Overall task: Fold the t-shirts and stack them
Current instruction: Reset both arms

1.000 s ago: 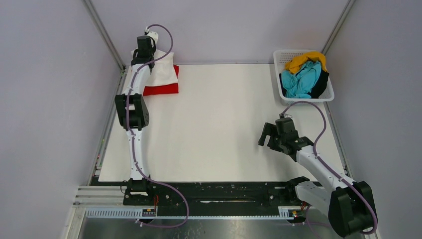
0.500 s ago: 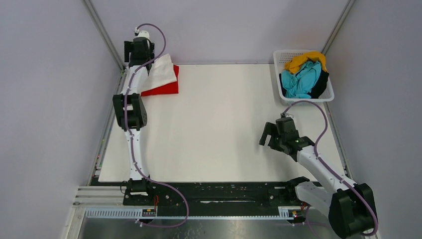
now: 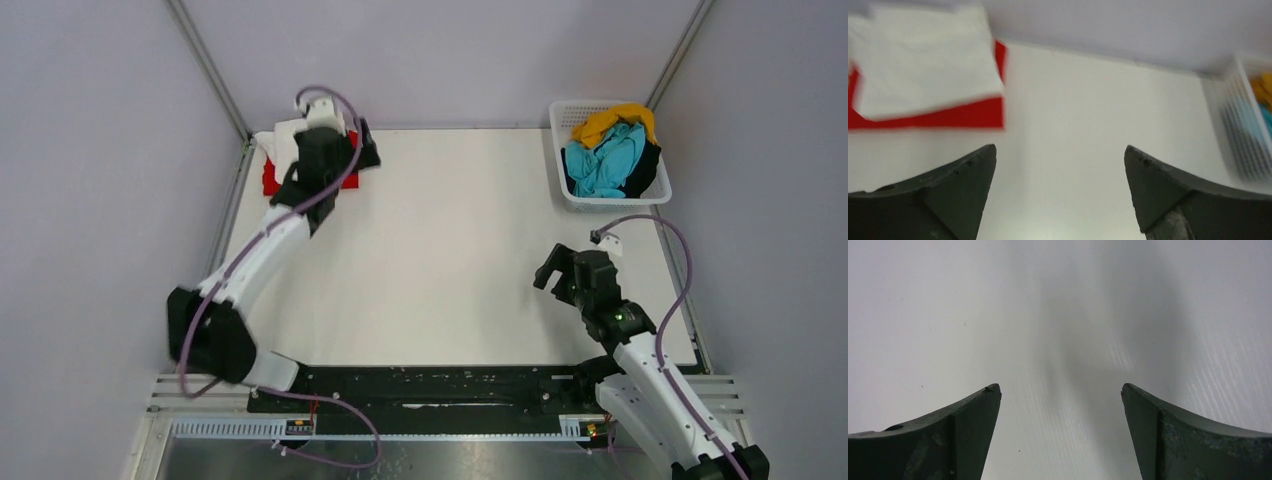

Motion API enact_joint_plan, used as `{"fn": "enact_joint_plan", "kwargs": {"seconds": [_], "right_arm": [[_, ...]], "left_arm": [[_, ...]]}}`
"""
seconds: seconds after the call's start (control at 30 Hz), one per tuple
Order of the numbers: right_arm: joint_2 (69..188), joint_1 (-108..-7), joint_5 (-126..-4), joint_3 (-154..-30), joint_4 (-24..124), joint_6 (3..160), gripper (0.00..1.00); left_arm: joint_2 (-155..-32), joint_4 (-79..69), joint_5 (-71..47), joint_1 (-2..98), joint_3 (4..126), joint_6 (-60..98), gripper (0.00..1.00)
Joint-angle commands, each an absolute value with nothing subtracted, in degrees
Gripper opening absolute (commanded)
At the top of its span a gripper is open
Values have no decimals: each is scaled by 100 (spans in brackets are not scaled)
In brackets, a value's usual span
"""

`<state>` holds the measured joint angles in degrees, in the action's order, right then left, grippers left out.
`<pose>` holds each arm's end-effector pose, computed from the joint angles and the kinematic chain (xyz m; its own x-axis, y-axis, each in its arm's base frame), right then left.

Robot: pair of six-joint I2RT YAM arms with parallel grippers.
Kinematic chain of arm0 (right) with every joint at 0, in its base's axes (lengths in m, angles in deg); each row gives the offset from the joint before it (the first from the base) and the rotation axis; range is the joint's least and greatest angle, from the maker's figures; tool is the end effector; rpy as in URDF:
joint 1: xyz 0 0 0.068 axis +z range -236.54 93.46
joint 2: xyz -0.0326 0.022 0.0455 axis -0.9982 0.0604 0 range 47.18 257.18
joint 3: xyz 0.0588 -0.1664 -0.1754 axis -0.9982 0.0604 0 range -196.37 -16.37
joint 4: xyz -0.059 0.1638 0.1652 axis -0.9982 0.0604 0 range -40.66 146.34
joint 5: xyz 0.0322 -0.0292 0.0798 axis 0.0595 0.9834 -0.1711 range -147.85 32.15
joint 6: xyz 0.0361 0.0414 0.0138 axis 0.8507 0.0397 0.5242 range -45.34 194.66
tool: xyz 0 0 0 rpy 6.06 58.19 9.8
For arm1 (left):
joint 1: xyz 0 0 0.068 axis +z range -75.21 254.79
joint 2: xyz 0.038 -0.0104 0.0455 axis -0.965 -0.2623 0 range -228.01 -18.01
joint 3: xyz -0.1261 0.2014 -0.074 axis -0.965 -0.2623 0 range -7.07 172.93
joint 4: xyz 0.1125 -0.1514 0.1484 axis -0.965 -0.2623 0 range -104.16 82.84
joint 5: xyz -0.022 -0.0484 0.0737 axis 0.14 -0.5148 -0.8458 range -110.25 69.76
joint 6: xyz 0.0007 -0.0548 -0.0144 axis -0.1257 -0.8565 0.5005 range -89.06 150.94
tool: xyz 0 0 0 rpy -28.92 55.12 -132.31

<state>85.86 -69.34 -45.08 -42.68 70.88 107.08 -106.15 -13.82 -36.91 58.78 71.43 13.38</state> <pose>0.1520 0.0379 0.2111 -0.5105 0.3893 -0.7667 0.1903 0.9207 0.3408 0.3381 -0.0852 0.3431 -0.2570 -0.2269 -0.9394 -0.0817 0.9737 -0.2128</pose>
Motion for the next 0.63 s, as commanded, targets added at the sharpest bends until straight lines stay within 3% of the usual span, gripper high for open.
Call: {"fn": "enact_joint_plan", "kwargs": {"seconds": [0.0, 0.17, 0.4, 0.6], "right_arm": [[8253, -6948, -4385, -4028, 7196, 10805, 99], [7991, -6948, -4275, -3832, 7206, 11012, 99], [7686, -6948, -3955, -3659, 7135, 11103, 99], [7418, -6948, -4055, -3592, 7157, 10973, 100]], "left_arm": [[-9169, -984, -3399, 4878, 4699, 117, 99], [-7762, -1435, -3862, 3898, 2944, -575, 99], [-6249, -1902, -4532, 3884, 2436, -661, 99], [-5749, -2177, -4907, 3887, 2331, -687, 99]]}}
